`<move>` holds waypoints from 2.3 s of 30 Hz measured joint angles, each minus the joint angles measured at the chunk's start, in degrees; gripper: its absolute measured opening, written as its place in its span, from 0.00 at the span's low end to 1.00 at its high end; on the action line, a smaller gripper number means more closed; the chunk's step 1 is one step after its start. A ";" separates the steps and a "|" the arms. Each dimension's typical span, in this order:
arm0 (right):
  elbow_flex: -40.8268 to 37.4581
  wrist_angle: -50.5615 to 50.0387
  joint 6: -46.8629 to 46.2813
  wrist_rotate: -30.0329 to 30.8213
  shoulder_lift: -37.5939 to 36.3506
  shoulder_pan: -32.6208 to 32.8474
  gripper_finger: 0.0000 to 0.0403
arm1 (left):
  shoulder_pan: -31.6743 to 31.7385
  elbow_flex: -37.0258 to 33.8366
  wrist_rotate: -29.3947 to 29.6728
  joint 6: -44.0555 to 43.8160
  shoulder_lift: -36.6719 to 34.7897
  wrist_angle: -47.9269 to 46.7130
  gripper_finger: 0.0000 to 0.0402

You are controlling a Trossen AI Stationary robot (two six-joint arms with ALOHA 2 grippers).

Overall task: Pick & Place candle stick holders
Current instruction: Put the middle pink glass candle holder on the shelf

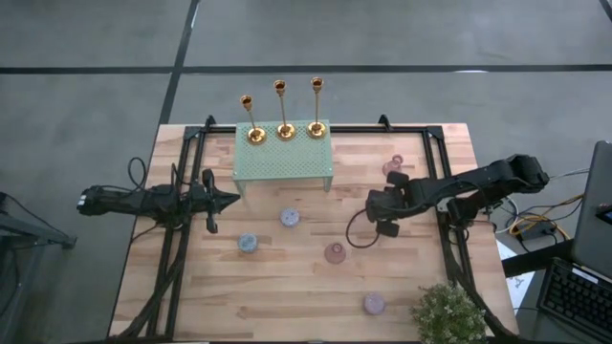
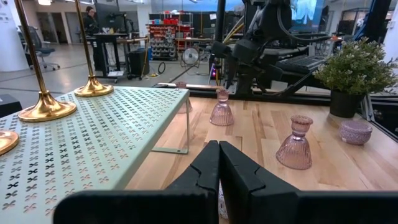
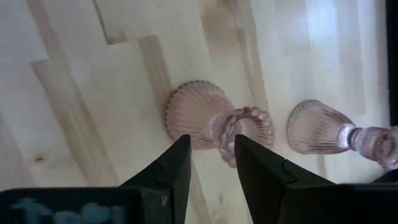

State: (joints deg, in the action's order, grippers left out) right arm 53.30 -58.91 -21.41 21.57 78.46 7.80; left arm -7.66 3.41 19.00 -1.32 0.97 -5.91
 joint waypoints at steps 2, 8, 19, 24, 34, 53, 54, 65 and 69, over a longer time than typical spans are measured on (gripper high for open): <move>0.00 0.15 0.67 0.82 0.00 -0.03 0.28 | 0.00 -0.01 -0.02 0.00 -0.01 0.00 0.03; -0.16 0.89 1.09 0.62 -0.02 -0.09 0.25 | 0.01 -0.01 -0.01 0.00 0.00 0.01 0.03; -2.53 3.81 1.09 -3.93 -0.07 -1.94 0.27 | 0.02 -0.01 0.00 0.00 -0.01 0.02 0.03; -3.93 4.71 1.25 -5.32 -0.07 -2.28 0.27 | 0.02 -0.01 0.00 0.00 -0.02 0.01 0.03; -3.91 5.70 1.66 -5.63 -0.07 -2.28 0.13 | 0.02 -0.01 0.00 0.00 0.00 0.02 0.03; 9.89 0.06 3.07 -6.43 0.33 -2.53 0.06 | 0.00 -0.01 0.00 0.00 0.00 0.02 0.03; 12.13 -1.05 3.47 -6.05 0.58 -2.55 0.06 | 0.00 -0.01 -0.01 0.00 -0.02 0.02 0.03; 38.49 -7.49 16.57 -3.02 12.75 -5.20 0.06 | 0.04 -0.04 -0.02 0.00 0.00 0.35 0.03; 47.40 -10.68 21.60 -2.79 18.61 -8.38 0.06 | 0.04 -0.04 -0.02 -0.02 0.00 0.37 0.03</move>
State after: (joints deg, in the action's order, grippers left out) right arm 100.70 -69.59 0.19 18.78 97.06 -0.58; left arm -7.62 3.38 18.98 -1.34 0.97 -5.55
